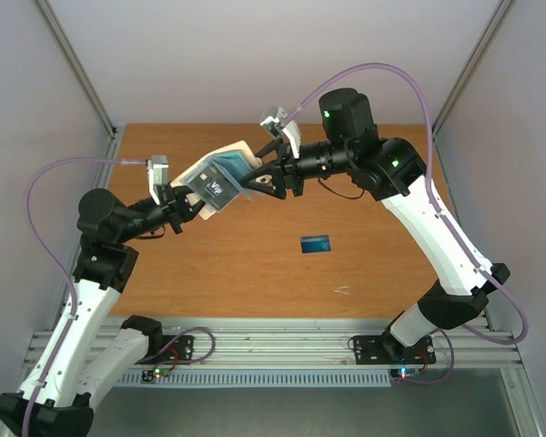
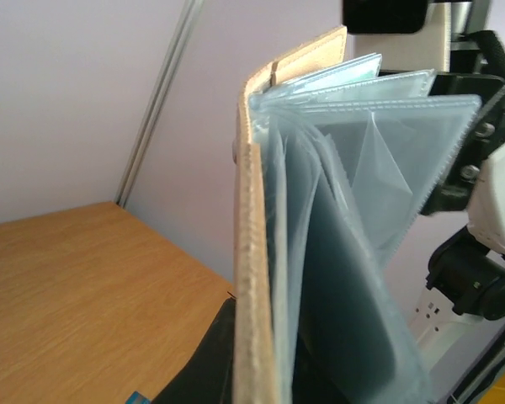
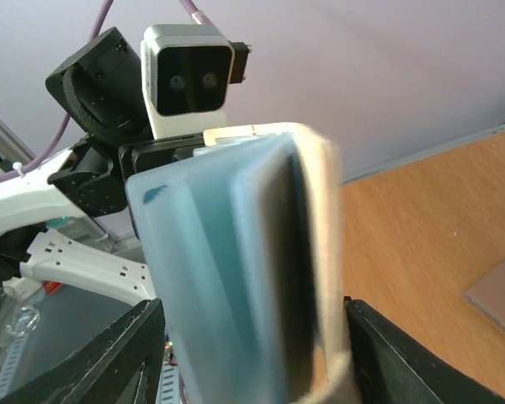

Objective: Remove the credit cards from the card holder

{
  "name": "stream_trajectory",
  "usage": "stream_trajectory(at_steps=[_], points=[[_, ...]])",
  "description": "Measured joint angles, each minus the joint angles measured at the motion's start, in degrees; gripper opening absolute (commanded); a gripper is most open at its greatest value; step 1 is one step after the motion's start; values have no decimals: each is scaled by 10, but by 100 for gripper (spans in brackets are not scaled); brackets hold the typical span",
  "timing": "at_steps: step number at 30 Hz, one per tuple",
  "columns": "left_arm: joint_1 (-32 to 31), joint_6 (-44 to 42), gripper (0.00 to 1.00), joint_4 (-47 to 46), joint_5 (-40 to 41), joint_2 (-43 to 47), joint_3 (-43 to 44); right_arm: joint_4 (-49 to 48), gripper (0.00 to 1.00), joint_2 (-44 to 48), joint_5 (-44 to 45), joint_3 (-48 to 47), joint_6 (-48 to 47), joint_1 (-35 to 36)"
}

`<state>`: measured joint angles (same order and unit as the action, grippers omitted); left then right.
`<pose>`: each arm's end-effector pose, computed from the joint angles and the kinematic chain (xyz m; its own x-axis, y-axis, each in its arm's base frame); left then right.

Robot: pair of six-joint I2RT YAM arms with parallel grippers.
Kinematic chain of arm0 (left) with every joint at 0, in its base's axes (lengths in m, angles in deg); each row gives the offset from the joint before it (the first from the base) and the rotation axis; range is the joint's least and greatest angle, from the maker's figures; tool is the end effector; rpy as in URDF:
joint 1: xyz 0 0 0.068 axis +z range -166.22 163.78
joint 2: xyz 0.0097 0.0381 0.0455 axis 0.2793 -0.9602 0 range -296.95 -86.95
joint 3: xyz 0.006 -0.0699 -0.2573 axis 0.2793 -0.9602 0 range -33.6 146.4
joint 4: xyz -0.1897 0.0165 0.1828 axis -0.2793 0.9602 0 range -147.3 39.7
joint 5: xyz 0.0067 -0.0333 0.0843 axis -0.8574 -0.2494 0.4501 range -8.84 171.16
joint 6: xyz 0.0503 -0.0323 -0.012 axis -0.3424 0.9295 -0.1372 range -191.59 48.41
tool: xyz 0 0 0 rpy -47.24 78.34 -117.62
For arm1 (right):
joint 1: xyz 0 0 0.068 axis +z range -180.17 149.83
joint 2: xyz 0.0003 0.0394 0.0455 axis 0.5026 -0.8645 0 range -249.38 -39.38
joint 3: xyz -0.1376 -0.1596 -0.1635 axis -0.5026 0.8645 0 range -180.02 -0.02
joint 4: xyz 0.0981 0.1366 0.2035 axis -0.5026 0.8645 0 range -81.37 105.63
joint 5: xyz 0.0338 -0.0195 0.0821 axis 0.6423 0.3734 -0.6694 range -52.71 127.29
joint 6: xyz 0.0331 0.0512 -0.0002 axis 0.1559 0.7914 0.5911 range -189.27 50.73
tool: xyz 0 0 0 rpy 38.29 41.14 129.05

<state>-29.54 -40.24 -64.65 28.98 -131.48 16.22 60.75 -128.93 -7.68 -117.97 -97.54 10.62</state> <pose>0.1638 -0.0758 0.3991 -0.2819 -0.2611 -0.9232 0.8721 0.3315 -0.3600 0.2095 0.2234 0.4991 0.1827 -0.2850 -0.9410 -0.9828 -0.0250 -0.1832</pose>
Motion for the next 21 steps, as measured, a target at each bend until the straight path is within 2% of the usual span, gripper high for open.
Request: stream_trajectory(at_steps=[5, 11, 12, 16, 17, 18, 19, 21], points=[[0, 3, 0, 38, 33, 0, 1, -3, 65, -12, 50, 0, 9, 27], [0, 3, 0, 79, 64, 0, 10, -2, 66, -33, 87, 0, 18, 36], [0, 3, 0, 87, 70, 0, 12, -2, 61, -35, 95, 0, 19, 37], [0, 2, 0, 106, 82, 0, 18, -1, 8, -40, 126, 0, 21, 49], [0, 2, 0, 107, 81, 0, 18, -1, 2, -41, 132, 0, 25, 49], [0, 2, 0, 106, 80, 0, 18, 0, 1, -42, 134, 0, 28, 49], [0, 3, 5, 105, 76, 1, 18, -1, 1, -42, 139, 1, 30, 47], [0, 4, 36, 100, 73, 3, 17, -2, 1, -41, 133, 2, 42, 35]])
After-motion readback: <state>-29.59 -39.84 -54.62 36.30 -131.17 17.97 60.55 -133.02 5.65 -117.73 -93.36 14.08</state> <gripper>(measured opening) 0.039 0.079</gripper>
